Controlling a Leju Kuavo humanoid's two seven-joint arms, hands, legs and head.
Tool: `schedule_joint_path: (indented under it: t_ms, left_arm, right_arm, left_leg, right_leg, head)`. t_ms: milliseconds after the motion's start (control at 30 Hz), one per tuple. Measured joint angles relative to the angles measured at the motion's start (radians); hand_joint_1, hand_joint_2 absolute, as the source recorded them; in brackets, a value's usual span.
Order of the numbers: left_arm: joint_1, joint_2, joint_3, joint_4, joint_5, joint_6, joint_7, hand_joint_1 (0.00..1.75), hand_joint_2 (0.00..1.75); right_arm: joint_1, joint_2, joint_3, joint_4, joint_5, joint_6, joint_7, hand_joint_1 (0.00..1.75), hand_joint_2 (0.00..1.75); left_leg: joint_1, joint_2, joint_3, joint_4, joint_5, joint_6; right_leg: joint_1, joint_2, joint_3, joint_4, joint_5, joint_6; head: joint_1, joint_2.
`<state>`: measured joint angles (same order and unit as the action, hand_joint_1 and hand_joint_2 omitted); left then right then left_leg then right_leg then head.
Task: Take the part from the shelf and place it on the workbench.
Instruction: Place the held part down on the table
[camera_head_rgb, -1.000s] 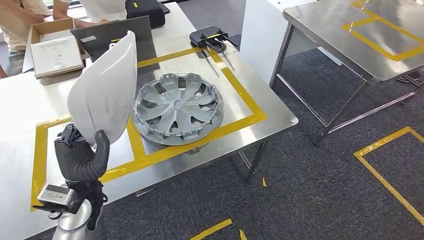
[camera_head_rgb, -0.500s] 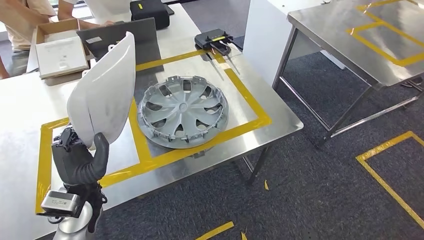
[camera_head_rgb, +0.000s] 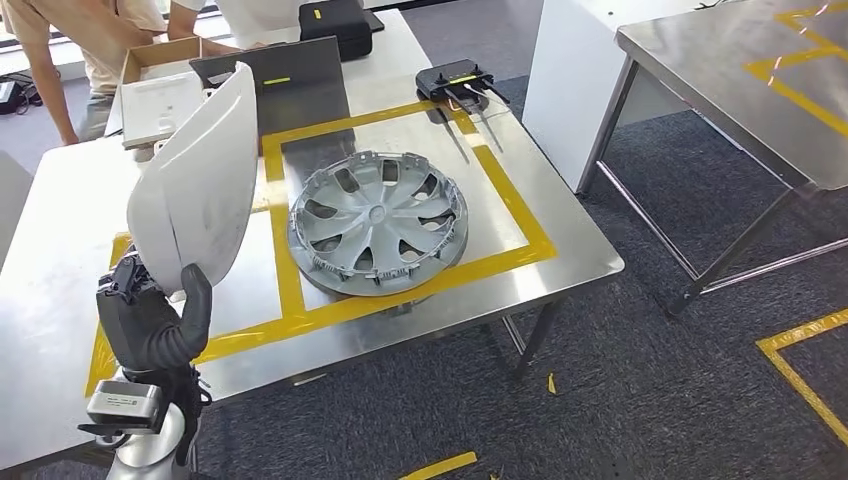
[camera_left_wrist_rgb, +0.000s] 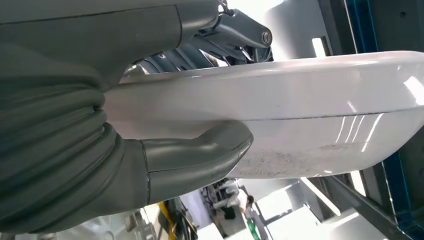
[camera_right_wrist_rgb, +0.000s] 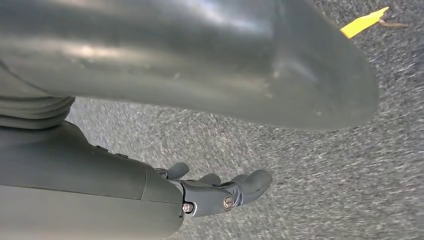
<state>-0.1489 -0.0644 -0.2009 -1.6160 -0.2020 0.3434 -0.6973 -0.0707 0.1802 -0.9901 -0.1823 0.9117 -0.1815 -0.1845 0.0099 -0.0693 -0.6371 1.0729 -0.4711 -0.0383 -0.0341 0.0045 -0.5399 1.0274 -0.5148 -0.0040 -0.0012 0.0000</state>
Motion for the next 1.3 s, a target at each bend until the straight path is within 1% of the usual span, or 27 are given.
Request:
schedule_joint_path:
  t_ms: [67,100,133,167,200,233,267,300,333,367,433,467,500,533,567,600,633,667,700,767,800,833,900,1000,1033,1133,1300]
  left_arm:
    - [0.007,0.003,0.014,-0.001,-0.007,0.015,0.0,1.75,1.75]
    - [0.014,0.004,0.02,-0.002,-0.012,0.021,0.0,1.75,1.75]
    - [0.024,0.005,0.028,-0.004,-0.018,0.027,0.0,1.75,1.75]
    - [0.034,0.006,0.036,-0.008,-0.024,0.033,0.0,1.75,1.75]
    - [0.043,0.008,0.044,-0.013,-0.033,0.04,0.001,1.75,1.75]
    - [0.051,0.009,0.052,-0.018,-0.043,0.048,0.002,1.75,1.75]
    - [0.056,0.01,0.061,-0.023,-0.059,0.06,0.003,1.75,1.75]
    - [0.059,0.01,0.069,-0.027,-0.082,0.075,0.005,1.75,1.75]
    - [0.062,0.011,0.078,-0.029,-0.111,0.093,0.008,1.75,1.75]
    - [0.065,0.011,0.088,-0.029,-0.14,0.111,0.012,1.75,1.75]
    - [0.072,0.015,0.109,-0.028,-0.179,0.133,0.019,1.75,1.75]
    - [0.074,0.016,0.118,-0.027,-0.187,0.138,0.021,1.75,1.75]
    - [0.073,0.018,0.124,-0.026,-0.191,0.141,0.022,1.75,1.75]
    - [0.072,0.018,0.128,-0.025,-0.198,0.146,0.023,1.75,1.75]
    - [0.07,0.018,0.13,-0.022,-0.211,0.152,0.024,1.75,1.75]
    - [0.068,0.018,0.132,-0.017,-0.234,0.161,0.028,1.75,1.75]
    - [0.064,0.019,0.136,-0.008,-0.27,0.173,0.036,1.75,1.75]
    - [0.056,0.022,0.141,0.005,-0.317,0.186,0.046,1.75,1.75]
    - [0.044,0.027,0.149,0.023,-0.373,0.198,0.059,1.75,1.75]
    - [0.002,0.046,0.168,0.075,-0.477,0.213,0.08,1.75,1.75]
    - [-0.025,0.058,0.179,0.108,-0.512,0.216,0.088,1.75,1.75]
    - [-0.055,0.074,0.191,0.147,-0.536,0.216,0.093,1.75,1.75]
    - [-0.123,0.11,0.217,0.24,-0.563,0.221,0.095,1.75,1.75]
    - [-0.216,0.161,0.252,0.381,-0.582,0.234,0.086,1.75,1.75]
    - [-0.238,0.172,0.26,0.414,-0.584,0.236,0.085,1.75,1.75]
    - [-0.28,0.191,0.271,0.483,-0.585,0.241,0.079,1.75,1.75]
    - [-0.305,0.199,0.272,0.543,-0.593,0.243,0.079,1.75,1.75]
  right_arm:
    - [0.003,0.001,0.003,0.0,0.004,0.003,0.005,0.0,0.0]
    - [0.005,0.001,0.004,0.0,0.007,0.005,0.008,0.0,0.0]
    - [0.006,0.001,0.006,0.0,0.013,0.007,0.011,0.0,0.0]
    - [0.007,0.002,0.01,0.0,0.019,0.01,0.012,0.0,0.0]
    - [0.008,0.002,0.014,0.0,0.026,0.013,0.013,0.0,0.0]
    - [0.008,0.003,0.019,0.0,0.034,0.015,0.013,0.0,0.0]
    - [0.008,0.005,0.023,0.0,0.04,0.016,0.011,0.0,0.0]
    - [0.009,0.006,0.027,0.0,0.046,0.017,0.009,0.0,0.0]
    - [0.009,0.006,0.03,0.0,0.051,0.017,0.008,0.0,0.0]
    - [0.009,0.007,0.034,0.0,0.055,0.017,0.006,0.0,0.0]
    - [0.007,0.007,0.04,0.0,0.059,0.017,0.006,0.0,0.0]
    - [0.006,0.007,0.043,0.0,0.06,0.017,0.005,0.0,0.0]
    - [0.005,0.007,0.044,0.0,0.061,0.017,0.005,0.0,0.0]
    - [0.005,0.007,0.045,0.0,0.061,0.017,0.005,0.0,0.0]
    - [0.007,0.007,0.046,0.0,0.061,0.017,0.005,0.0,0.0]
    - [0.009,0.006,0.046,0.0,0.062,0.017,0.006,0.0,0.0]
    - [0.011,0.006,0.046,0.0,0.063,0.016,0.007,0.0,0.0]
    - [0.013,0.006,0.046,0.0,0.065,0.017,0.008,0.0,0.0]
    - [0.013,0.006,0.046,0.0,0.068,0.018,0.01,0.0,0.0]
    - [0.012,0.005,0.046,0.0,0.074,0.021,0.014,0.0,0.0]
    - [0.011,0.004,0.046,0.0,0.076,0.024,0.016,0.0,0.0]
    - [0.009,0.003,0.046,0.0,0.076,0.028,0.018,0.0,0.0]
    - [0.005,0.003,0.046,0.0,0.076,0.035,0.02,0.0,0.0]
    - [0.004,0.003,0.046,0.0,0.076,0.038,0.022,0.0,0.0]
    - [0.005,0.003,0.046,0.0,0.076,0.038,0.022,0.0,0.0]
    - [0.007,0.003,0.046,0.0,0.077,0.038,0.022,0.0,0.0]
    - [0.007,0.003,0.046,0.0,0.08,0.039,0.025,0.0,0.0]
  left_leg:
    - [-0.002,0.044,-0.06,0.124,-0.061,-0.005]
    - [-0.002,0.054,-0.092,0.189,-0.086,-0.007]
    - [-0.001,0.059,-0.112,0.228,-0.094,-0.007]
    - [-0.002,0.062,-0.114,0.23,-0.082,-0.005]
    - [-0.002,0.068,-0.094,0.191,-0.053,-0.002]
    - [-0.004,0.081,-0.059,0.123,-0.016,0.004]
    - [-0.01,0.109,-0.024,0.056,0.009,0.012]
    - [-0.017,0.133,0.004,0.002,0.025,0.022]
    - [-0.023,0.149,0.019,-0.027,0.029,0.03]
    - [-0.029,0.154,0.022,-0.034,0.023,0.036]
    - [-0.026,0.125,0.021,-0.039,0.025,0.046]
    - [-0.022,0.112,0.023,-0.043,0.026,0.05]
    - [-0.018,0.099,0.025,-0.047,0.028,0.055]
    - [-0.014,0.086,0.027,-0.05,0.029,0.06]
    - [-0.014,0.073,0.027,-0.05,0.028,0.063]
    - [-0.014,0.059,0.026,-0.05,0.028,0.066]
    - [-0.014,0.044,0.026,-0.049,0.028,0.067]
    - [-0.014,0.029,0.026,-0.047,0.027,0.067]
    - [-0.014,0.014,0.026,-0.045,0.027,0.067]
    - [-0.013,-0.011,0.026,-0.04,0.026,0.064]
    - [-0.015,-0.021,0.025,-0.036,0.025,0.059]
    - [-0.015,-0.029,0.023,-0.034,0.025,0.053]
    - [-0.018,-0.035,0.019,-0.033,0.024,0.047]
    - [-0.017,-0.028,0.023,-0.043,0.03,0.046]
    - [-0.017,-0.025,0.025,-0.046,0.033,0.042]
    - [-0.017,-0.021,0.028,-0.053,0.036,0.036]
    - [-0.017,-0.019,0.03,-0.056,0.036,0.029]
  right_leg:
    - [0.004,-0.02,0.001,-0.001,-0.002,-0.01]
    - [0.006,-0.031,0.002,-0.001,-0.004,-0.013]
    - [0.008,-0.042,0.003,-0.001,-0.006,-0.015]
    - [0.009,-0.053,0.006,-0.001,-0.01,-0.017]
    - [0.01,-0.063,0.012,-0.001,-0.014,-0.017]
    - [0.012,-0.073,0.019,-0.001,-0.019,-0.015]
    - [0.014,-0.083,0.026,-0.002,-0.024,-0.012]
    - [0.016,-0.093,0.031,-0.001,-0.029,-0.008]
    - [0.02,-0.103,0.035,-0.002,-0.034,-0.003]
    - [0.022,-0.114,0.039,-0.004,-0.036,0.002]
    - [0.024,-0.131,0.047,-0.007,-0.043,0.013]
    - [0.022,-0.119,0.047,-0.001,-0.051,0.018]
    - [0.021,-0.096,0.038,0.023,-0.067,0.023]
    - [0.019,-0.064,0.016,0.069,-0.091,0.026]
    - [0.018,-0.034,-0.017,0.135,-0.12,0.028]
    - [0.018,-0.018,-0.057,0.205,-0.146,0.029]
    - [0.018,-0.011,-0.092,0.259,-0.158,0.03]
    - [0.019,-0.007,-0.113,0.283,-0.151,0.029]
    - [0.019,-0.006,-0.116,0.267,-0.124,0.027]
    - [0.019,0.005,-0.076,0.145,-0.041,0.019]
    - [0.019,0.012,-0.053,0.082,-0.013,0.015]
    - [0.02,0.017,-0.037,0.037,0.002,0.011]
    - [0.022,0.02,-0.032,0.011,0.006,0.007]
    - [0.024,0.025,-0.035,0.01,0.013,0.0]
    - [0.024,0.027,-0.036,0.01,0.015,-0.003]
    - [0.024,0.033,-0.037,0.01,0.017,-0.006]
    - [0.024,0.035,-0.037,0.01,0.015,-0.01]
  head:
    - [-0.006,0.0]
    - [-0.006,0.0]
    - [-0.006,0.0]
    - [-0.006,0.0]
    - [-0.007,0.0]
    - [-0.007,0.0]
    - [-0.007,0.0]
    - [-0.007,0.0]
    - [-0.006,0.0]
    - [-0.006,0.0]
    - [-0.006,0.0]
    - [-0.005,0.0]
    - [-0.004,0.0]
    - [-0.002,0.0]
    - [-0.001,0.0]
    - [0.0,0.0]
    - [0.0,0.0]
    - [0.0,0.0]
    - [0.0,0.0]
    - [0.001,0.0]
    - [0.001,0.0]
    - [0.001,0.0]
    - [0.001,0.0]
    - [0.0,0.0]
    - [0.0,0.0]
    - [0.0,0.0]
    - [0.001,0.0]
